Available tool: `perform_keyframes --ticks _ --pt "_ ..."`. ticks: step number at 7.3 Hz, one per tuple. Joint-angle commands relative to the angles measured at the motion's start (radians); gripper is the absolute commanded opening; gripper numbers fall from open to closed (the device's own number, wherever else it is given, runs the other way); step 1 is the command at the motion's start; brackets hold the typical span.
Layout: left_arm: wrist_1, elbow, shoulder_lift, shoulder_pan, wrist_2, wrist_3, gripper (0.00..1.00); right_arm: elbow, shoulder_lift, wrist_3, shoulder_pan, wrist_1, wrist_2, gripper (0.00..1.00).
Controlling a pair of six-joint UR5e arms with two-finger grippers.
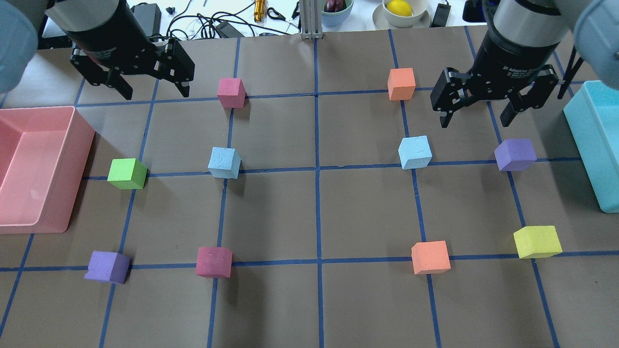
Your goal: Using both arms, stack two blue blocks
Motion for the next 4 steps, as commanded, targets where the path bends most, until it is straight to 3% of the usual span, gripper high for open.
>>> perform_keyframes --ticks 1,4 --pt "0.0 0.0 0.0 0.0 0.0 0.0 1.0 0.002 0.001 0.002 0.0 0.001 -0.002 1.0" --pt "0.0 -0.002 0.002 0.0 0.0 0.001 1.0 0.003 0.004 -0.002 -0.002 -0.016 -0.003 1.0"
